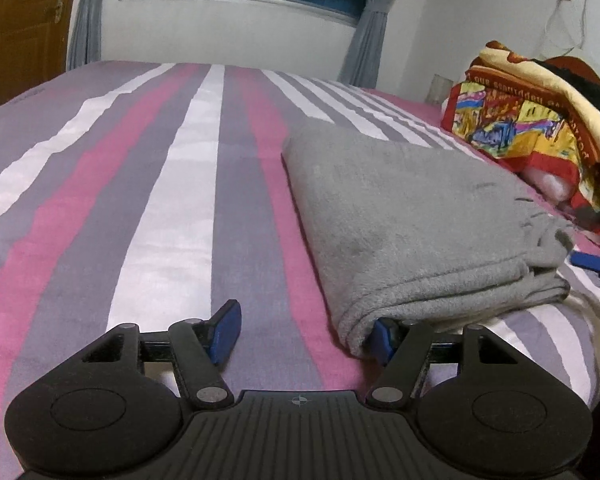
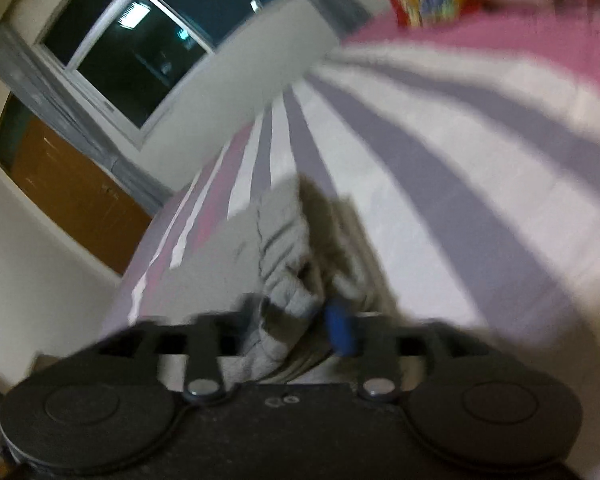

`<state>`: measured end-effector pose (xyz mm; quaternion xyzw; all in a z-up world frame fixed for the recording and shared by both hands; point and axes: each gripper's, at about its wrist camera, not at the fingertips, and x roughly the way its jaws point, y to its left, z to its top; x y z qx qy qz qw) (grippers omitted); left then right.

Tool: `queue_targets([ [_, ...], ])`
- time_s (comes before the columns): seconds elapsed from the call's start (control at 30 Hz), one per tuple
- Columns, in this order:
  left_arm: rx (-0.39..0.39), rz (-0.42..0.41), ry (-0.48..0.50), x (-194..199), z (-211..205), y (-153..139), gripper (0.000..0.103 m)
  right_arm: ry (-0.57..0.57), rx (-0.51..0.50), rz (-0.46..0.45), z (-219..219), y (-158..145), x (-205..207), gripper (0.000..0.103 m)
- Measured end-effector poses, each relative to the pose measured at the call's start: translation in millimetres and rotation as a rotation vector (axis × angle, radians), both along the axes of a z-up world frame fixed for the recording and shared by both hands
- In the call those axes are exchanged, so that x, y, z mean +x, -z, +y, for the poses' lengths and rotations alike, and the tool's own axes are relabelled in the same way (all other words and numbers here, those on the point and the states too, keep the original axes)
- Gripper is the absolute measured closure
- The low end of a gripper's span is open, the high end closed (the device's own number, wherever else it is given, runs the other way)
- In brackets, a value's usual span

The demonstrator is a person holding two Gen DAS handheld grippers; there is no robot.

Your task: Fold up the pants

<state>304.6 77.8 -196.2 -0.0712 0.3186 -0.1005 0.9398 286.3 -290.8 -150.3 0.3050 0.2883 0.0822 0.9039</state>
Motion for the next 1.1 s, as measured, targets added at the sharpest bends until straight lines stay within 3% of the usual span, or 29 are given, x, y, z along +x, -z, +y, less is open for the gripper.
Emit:
queue_targets([
  [0.17,-0.003,0.011,-0.006,3,-1,1,0.037,-0.033,0.09,0.127,-4,22,18,0.04],
  [0.27,-0.009,0.014,-0.008,4,-1,1,0.036,-0.049,0.118,0.143,1,28,32,0.052],
  [0.3,-0.009,0.012,-0.01,3,-1,2,0.036,-0.051,0.114,0.131,4,26,35,0.065],
  [0.33,-0.012,0.01,-0.014,3,-1,1,0.036,-0.054,0.103,0.103,5,20,32,0.068],
  [0.4,-0.02,0.01,-0.016,2,1,2,0.036,-0.063,0.088,0.01,8,0,18,0.07],
  [0.47,-0.026,0.013,-0.017,3,3,3,0.036,-0.062,0.062,-0.017,12,-9,5,0.07],
  [0.57,-0.009,0.02,-0.012,5,1,4,0.036,-0.051,-0.003,0.146,12,22,18,0.064],
  [0.63,0.038,0.039,0.021,3,-3,-1,0.036,-0.075,0.07,0.173,3,30,22,0.06],
  [0.67,0.054,0.05,0.054,0,-3,-5,0.036,-0.08,0.06,0.167,1,24,21,0.056],
  [0.7,0.065,0.069,0.102,-3,0,-9,0.036,-0.076,0.019,0.141,0,14,15,0.049],
  [0.77,0.068,0.053,0.127,-12,10,-22,0.036,-0.063,-0.136,0.037,2,-9,-1,0.047],
  [0.8,0.041,0.025,0.122,-13,17,-31,0.036,-0.069,-0.179,0.001,1,-15,-5,0.055],
  [0.9,-0.052,-0.044,0.083,3,20,-51,0.037,-0.144,-0.282,-0.084,9,-30,0,0.101],
  [0.93,-0.095,-0.062,0.078,12,18,-54,0.04,-0.163,-0.323,-0.104,15,-34,8,0.102],
  [0.97,-0.152,-0.068,0.09,23,12,-56,0.055,-0.19,-0.364,-0.121,23,-38,17,0.102],
  [1.0,-0.193,-0.067,0.104,35,5,-57,0.06,-0.205,-0.393,-0.133,31,-40,25,0.102],
  [1.03,-0.201,-0.07,0.115,44,-4,-56,0.062,-0.221,-0.419,-0.141,39,-40,34,0.102],
  [1.1,-0.113,-0.043,0.125,65,-28,-49,0.062,-0.266,-0.465,-0.105,48,-33,49,0.099],
])
